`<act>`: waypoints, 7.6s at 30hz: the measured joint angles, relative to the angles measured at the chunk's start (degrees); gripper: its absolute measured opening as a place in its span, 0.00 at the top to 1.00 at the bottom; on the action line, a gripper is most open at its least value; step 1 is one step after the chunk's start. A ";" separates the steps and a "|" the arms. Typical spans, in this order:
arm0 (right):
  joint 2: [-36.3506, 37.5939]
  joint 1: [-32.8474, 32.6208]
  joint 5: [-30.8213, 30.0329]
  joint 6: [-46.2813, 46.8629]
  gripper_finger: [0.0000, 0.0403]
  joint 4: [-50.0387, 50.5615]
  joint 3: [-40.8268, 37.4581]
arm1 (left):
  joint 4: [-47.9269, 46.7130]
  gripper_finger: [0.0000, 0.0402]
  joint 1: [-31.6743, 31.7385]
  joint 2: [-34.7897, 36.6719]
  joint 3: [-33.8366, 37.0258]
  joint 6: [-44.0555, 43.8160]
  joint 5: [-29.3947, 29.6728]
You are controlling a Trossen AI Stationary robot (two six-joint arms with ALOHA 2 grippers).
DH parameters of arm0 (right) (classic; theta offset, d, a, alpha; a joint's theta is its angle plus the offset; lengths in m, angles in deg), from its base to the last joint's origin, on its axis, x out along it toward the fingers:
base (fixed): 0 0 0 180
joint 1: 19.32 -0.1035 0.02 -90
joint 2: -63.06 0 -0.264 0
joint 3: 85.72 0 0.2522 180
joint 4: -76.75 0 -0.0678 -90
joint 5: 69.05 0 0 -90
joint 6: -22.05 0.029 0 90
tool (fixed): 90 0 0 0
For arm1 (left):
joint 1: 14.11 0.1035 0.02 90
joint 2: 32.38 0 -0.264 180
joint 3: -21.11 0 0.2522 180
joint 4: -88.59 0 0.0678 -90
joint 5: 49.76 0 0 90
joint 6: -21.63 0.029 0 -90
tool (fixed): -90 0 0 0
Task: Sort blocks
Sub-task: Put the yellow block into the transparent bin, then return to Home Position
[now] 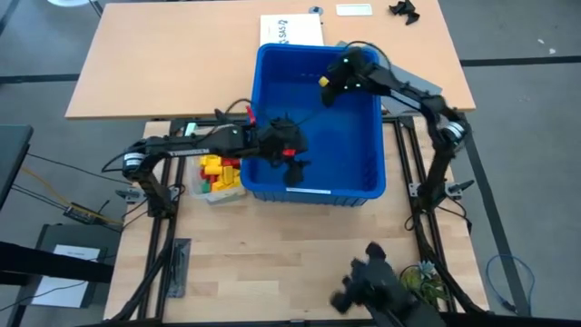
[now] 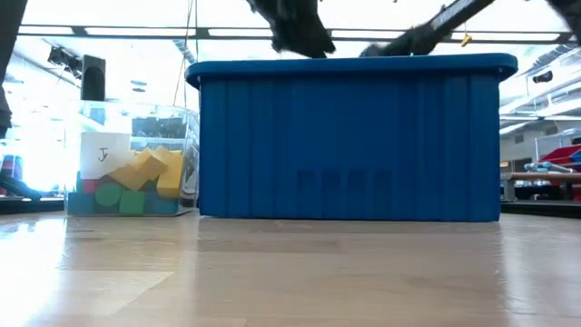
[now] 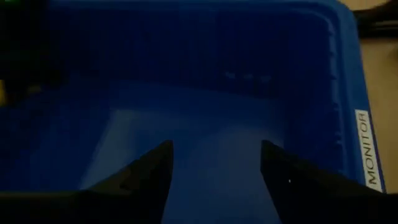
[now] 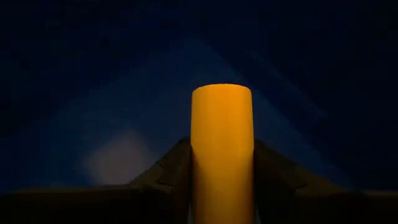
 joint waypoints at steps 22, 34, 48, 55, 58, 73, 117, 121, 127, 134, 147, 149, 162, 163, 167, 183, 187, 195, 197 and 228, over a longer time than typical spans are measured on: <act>20.39 -24.13 45.01 -1.64 0.69 21.19 0.13 | 7.72 0.38 -9.64 7.51 -1.01 23.39 6.92; 19.17 -31.03 42.09 1.38 0.69 17.40 0.17 | 10.24 0.45 -12.38 4.09 -1.03 28.42 7.28; 19.30 -30.08 39.26 2.48 0.52 16.03 0.17 | 9.07 0.66 -13.17 4.15 -1.03 27.29 13.55; 23.48 -23.60 33.94 1.75 0.13 15.93 0.24 | -6.01 0.66 -13.48 10.62 -1.12 6.48 23.26; 24.73 -21.68 25.35 0.63 0.06 16.05 0.24 | -17.60 0.66 -13.08 13.36 -1.08 -5.65 28.00; 23.61 -18.70 9.99 -7.27 0.05 15.84 -0.15 | -55.79 0.66 -11.90 19.20 11.54 -52.10 29.07; 32.96 -51.00 -3.59 -0.56 0.08 25.95 -20.39 | -9.94 0.62 -15.54 11.16 13.02 -10.12 3.80; 32.93 -53.47 -7.37 2.54 0.08 25.02 -23.57 | -9.76 0.55 -15.50 8.35 12.96 -8.13 6.54; 32.91 -54.01 -19.83 3.83 0.10 27.85 -26.36 | -7.59 0.54 -15.46 6.11 12.82 -5.29 14.15; 33.18 -51.29 -24.51 -3.11 0.13 26.81 -26.38 | -5.51 0.54 -13.04 5.96 13.06 -2.87 20.47; 33.18 -36.60 -24.52 -15.07 0.19 18.21 -26.40 | -3.68 0.54 -4.92 5.00 13.02 -1.73 23.22; 33.18 -33.71 -24.19 -17.41 0.19 15.49 -26.40 | -2.72 0.54 -3.08 5.00 13.02 -0.16 23.31; 29.76 -17.93 -19.93 -29.84 0.19 0.73 -26.40 | 5.44 0.54 10.06 4.85 13.08 11.08 22.12; 29.68 -17.42 -20.19 -29.02 0.19 0.21 -26.40 | 5.50 0.54 10.47 4.85 13.07 10.67 22.40; 31.53 -17.65 -19.84 -27.18 0.19 4.24 -25.14 | 3.38 0.54 9.34 6.38 11.23 8.99 19.90; 55.58 -23.24 10.19 -2.30 0.20 8.21 -31.48 | 7.72 0.65 -8.07 18.71 19.31 -4.84 9.24; 62.66 -23.24 10.18 1.30 0.21 0.48 -39.77 | 13.78 0.73 -10.07 24.84 28.11 -7.62 9.47; 70.49 -23.27 10.18 4.90 0.23 -11.37 -48.92 | 21.61 0.90 -9.92 41.11 44.94 -10.40 4.91; 70.43 -23.27 10.24 7.33 0.23 -11.76 -49.11 | 23.06 0.93 -9.35 45.70 48.97 -10.47 3.71; 68.59 -23.00 16.83 10.72 0.89 -22.07 -56.29 | 45.76 0.96 -6.41 76.21 83.65 -17.54 -4.98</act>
